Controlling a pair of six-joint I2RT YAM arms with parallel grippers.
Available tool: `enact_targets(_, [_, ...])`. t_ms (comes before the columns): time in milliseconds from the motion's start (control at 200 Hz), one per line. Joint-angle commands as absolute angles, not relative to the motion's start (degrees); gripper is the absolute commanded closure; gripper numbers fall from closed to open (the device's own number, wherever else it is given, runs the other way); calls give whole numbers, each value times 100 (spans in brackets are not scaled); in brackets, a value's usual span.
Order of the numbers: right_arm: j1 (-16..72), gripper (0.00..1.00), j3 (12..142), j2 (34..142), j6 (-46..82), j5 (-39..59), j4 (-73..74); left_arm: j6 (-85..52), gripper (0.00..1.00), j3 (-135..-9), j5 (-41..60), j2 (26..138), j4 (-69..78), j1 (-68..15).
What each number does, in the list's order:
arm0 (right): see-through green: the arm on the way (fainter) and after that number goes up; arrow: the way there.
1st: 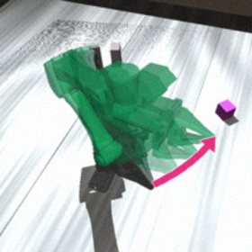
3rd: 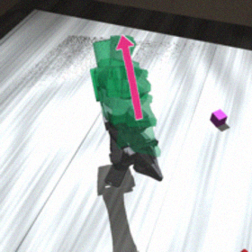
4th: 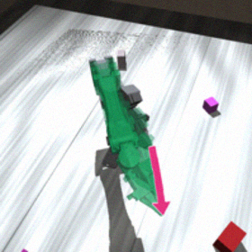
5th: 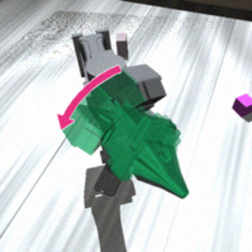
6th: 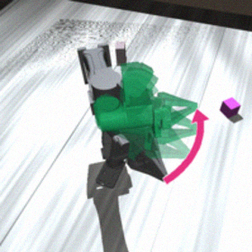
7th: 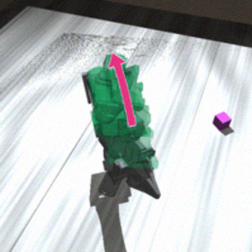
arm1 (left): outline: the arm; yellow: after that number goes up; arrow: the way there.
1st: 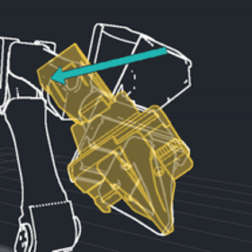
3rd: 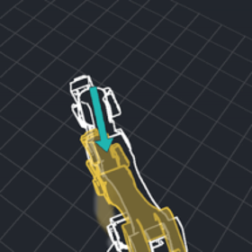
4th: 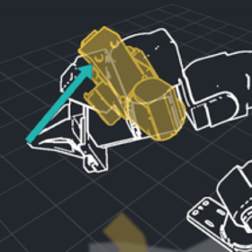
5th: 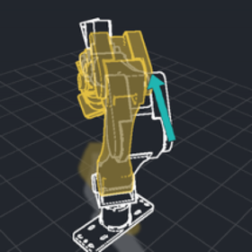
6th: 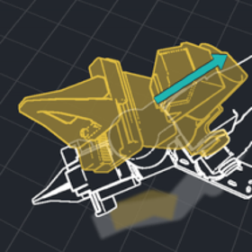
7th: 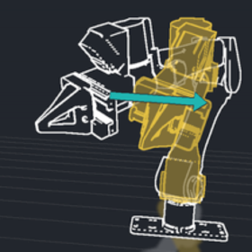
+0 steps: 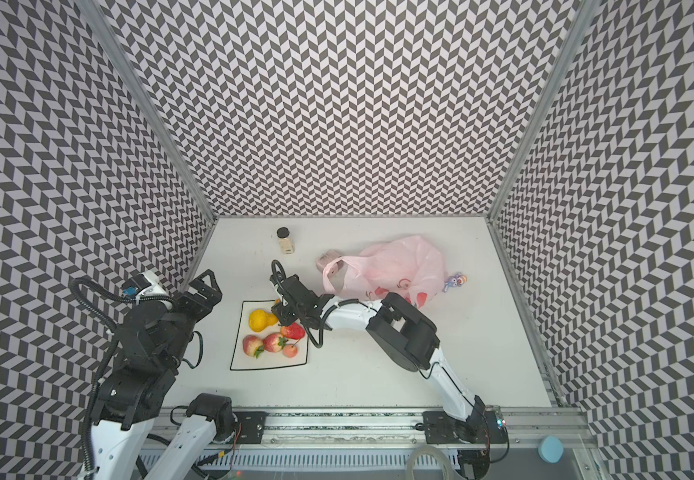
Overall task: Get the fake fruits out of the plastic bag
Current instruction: 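Release the yellow mango on the plate and raise the right gripper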
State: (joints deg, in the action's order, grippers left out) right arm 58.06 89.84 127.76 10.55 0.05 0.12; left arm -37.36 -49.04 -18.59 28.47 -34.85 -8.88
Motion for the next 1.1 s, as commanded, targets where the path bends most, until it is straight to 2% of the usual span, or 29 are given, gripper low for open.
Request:
enact_targets(0, [5818,37,9170,12859,1168,108,565,-3727,2,-4870,-1917,2890,-3503,-861])
enact_targets(80, [5819,31,9209,12804,1170,141,574,-3709,2,-4870,-1899,2926,-3481,-859])
enact_targets(245, [5819,25,9221,12500,1085,180,475,-3718,2,-4825,-1831,2971,-3404,-861])
enact_targets(456, [5823,22,9117,11860,1049,307,266,-3762,3,-4716,-1716,3063,-3171,-864])
enact_targets(651, [5818,23,8795,10573,851,212,-359,-3679,3,-4585,-1696,3274,-2752,-861])
enact_targets(786, [5811,24,7869,9197,840,-584,-429,-3599,2,-4309,-1772,3374,-2313,-861])
enact_targets(927, [5655,24,6420,7526,917,-1927,-198,-3428,2,-3893,-1891,3413,-1663,-856])
enact_targets(997, [5275,25,5761,6800,1208,-2512,-288,-3301,2,-3655,-2048,3464,-1344,-853])
enact_targets(1092, [4283,29,4974,5976,1626,-2717,-500,-3161,2,-3351,-2299,3562,-860,-853])
